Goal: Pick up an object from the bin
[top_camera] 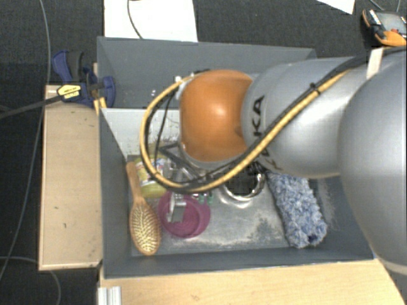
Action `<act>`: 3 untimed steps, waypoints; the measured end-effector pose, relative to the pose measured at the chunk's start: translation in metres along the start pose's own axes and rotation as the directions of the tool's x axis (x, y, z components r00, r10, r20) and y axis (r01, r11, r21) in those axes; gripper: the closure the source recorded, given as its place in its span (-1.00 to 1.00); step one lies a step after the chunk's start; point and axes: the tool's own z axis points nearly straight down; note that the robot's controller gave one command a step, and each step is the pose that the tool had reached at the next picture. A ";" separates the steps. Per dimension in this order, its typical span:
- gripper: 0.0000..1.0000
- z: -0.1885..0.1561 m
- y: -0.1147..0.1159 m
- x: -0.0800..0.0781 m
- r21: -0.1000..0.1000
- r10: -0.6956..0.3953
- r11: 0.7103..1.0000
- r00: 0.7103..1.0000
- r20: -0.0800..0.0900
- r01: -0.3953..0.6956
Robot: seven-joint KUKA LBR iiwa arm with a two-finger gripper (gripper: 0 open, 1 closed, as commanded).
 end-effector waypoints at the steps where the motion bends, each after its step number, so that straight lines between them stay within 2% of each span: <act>1: -1.00 0.000 0.000 0.000 0.000 -0.002 1.000 1.000 0.000 0.002; 2: -1.00 0.005 0.000 0.001 -0.001 -0.034 0.999 0.999 0.004 0.034; 3: -1.00 -0.015 -0.008 -0.036 -0.001 -0.107 0.994 0.994 0.006 0.107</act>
Offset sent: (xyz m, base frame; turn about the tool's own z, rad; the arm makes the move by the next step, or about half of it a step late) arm -0.0161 -0.0110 -0.0774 -0.2483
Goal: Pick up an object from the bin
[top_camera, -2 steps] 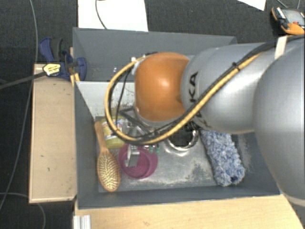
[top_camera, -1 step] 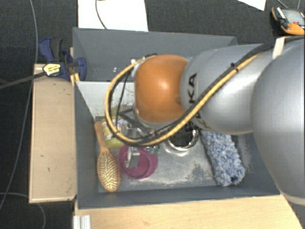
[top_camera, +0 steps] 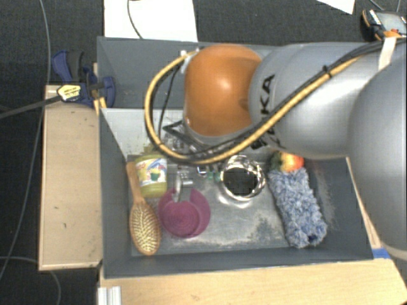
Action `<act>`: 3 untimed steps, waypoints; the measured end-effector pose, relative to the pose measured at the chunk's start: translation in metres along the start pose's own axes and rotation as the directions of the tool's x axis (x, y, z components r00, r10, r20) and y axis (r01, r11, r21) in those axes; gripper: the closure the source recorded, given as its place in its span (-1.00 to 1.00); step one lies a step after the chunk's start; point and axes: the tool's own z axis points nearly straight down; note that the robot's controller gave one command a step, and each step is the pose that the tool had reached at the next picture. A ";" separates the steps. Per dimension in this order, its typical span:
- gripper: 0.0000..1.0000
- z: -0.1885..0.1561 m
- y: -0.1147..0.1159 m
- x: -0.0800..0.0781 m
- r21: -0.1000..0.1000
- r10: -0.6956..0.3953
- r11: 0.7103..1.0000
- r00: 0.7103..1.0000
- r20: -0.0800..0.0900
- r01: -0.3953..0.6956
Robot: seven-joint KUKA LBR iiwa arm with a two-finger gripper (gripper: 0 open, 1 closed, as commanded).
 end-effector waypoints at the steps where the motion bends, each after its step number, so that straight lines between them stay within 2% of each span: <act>1: -1.00 0.103 0.009 0.037 -0.001 -0.212 0.977 0.977 0.001 0.212; 2: 1.00 0.096 0.009 0.045 0.000 -0.124 0.992 0.992 0.012 0.124; 3: 1.00 0.085 0.010 0.045 -0.001 -0.099 0.995 0.995 0.019 0.099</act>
Offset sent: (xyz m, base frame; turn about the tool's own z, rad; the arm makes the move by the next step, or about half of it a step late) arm -0.0464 0.0075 -0.0863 -0.0965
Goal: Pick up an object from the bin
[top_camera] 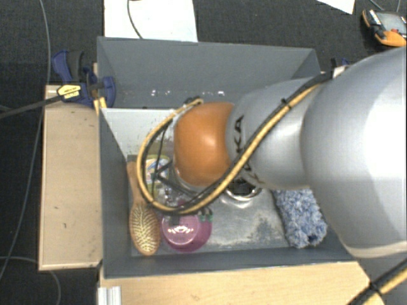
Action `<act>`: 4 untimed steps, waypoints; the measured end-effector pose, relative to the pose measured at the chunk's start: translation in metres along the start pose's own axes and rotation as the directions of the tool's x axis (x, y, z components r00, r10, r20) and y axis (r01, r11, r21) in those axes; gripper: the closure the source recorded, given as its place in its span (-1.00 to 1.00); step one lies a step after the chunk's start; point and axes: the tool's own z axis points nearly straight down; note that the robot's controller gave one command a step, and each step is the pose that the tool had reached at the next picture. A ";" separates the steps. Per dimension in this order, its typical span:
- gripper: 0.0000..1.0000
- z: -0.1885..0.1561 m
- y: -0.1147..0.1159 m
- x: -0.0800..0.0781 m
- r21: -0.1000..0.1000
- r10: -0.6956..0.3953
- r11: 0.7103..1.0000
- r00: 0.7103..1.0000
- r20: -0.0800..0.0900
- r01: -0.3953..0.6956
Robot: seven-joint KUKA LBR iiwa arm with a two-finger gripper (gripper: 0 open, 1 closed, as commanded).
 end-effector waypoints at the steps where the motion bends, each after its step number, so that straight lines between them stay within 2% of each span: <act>1: 1.00 -0.235 0.014 -0.022 -0.002 -0.059 0.998 0.998 0.008 0.059; 2: 1.00 -0.230 0.014 -0.020 0.000 -0.060 0.998 0.998 -0.001 0.060; 3: 1.00 -0.189 0.028 -0.042 -0.003 0.091 0.996 0.996 0.009 -0.091; 4: 1.00 -0.171 0.026 -0.064 -0.001 0.174 0.985 0.985 0.002 -0.174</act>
Offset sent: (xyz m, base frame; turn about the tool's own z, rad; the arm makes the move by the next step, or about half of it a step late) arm 0.0000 0.0000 0.0000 0.0000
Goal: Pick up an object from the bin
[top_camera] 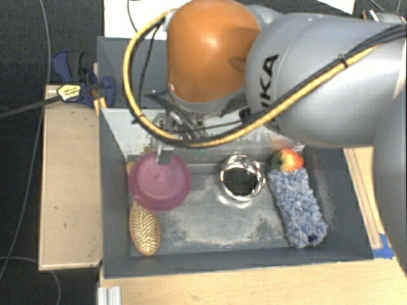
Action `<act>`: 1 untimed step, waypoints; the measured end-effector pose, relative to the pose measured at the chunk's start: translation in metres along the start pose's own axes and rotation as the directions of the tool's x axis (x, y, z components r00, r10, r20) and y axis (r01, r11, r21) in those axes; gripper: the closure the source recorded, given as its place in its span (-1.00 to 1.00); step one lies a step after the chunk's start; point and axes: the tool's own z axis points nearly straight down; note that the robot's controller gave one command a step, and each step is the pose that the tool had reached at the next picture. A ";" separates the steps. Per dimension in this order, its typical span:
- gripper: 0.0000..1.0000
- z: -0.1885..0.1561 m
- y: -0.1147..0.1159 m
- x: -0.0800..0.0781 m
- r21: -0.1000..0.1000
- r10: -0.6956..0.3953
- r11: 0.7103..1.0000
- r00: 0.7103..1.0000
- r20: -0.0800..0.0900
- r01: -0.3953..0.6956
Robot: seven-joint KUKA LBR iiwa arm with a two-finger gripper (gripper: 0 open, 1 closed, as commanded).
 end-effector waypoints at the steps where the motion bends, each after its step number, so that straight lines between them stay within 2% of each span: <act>1: 1.00 0.061 -0.008 0.070 0.000 -0.206 0.979 0.979 -0.006 0.206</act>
Offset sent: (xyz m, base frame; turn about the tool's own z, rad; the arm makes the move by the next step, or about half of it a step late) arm -0.0007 -0.0047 -0.0762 -0.0735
